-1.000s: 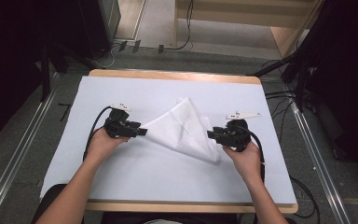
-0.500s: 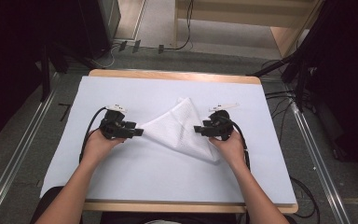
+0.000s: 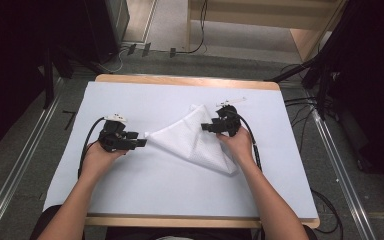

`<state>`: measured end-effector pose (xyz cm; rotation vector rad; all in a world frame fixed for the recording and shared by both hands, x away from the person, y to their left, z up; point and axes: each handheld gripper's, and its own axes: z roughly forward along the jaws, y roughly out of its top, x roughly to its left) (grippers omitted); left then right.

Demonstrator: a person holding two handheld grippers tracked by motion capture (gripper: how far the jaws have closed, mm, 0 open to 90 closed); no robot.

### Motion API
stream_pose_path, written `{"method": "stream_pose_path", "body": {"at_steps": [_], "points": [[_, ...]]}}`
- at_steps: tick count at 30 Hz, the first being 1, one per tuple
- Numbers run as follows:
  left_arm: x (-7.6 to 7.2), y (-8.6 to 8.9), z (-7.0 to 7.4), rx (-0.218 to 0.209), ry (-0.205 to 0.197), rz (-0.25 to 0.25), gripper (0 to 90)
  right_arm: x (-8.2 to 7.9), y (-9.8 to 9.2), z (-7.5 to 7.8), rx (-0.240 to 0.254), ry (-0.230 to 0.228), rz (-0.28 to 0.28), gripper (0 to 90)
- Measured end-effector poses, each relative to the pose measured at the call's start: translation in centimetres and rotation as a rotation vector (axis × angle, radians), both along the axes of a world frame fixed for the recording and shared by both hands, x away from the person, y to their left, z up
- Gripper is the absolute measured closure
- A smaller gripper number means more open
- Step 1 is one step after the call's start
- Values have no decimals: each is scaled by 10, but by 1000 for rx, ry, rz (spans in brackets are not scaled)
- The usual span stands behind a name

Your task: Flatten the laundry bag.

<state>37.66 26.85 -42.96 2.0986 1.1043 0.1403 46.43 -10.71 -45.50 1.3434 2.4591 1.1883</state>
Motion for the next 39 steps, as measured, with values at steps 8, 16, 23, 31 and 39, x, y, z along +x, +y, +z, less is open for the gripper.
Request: {"method": "stream_pose_path", "body": {"at_steps": [8,16,23,31,39], "points": [[-9,13,-1,2,4,33,464,16,11,-6,-13,19,12,523],[-18,27,-1,-1,8,80,464,20,17,-13,-28,35,34,800],[-17,31,-1,-1,6,87,465,19,19,-4,-22,49,59,900],[-13,32,-1,-6,8,91,465,3,18,20,2,1,84,900],[-10,34,0,-8,8,97,465,-19,25,43,59,-44,131,899]]}}
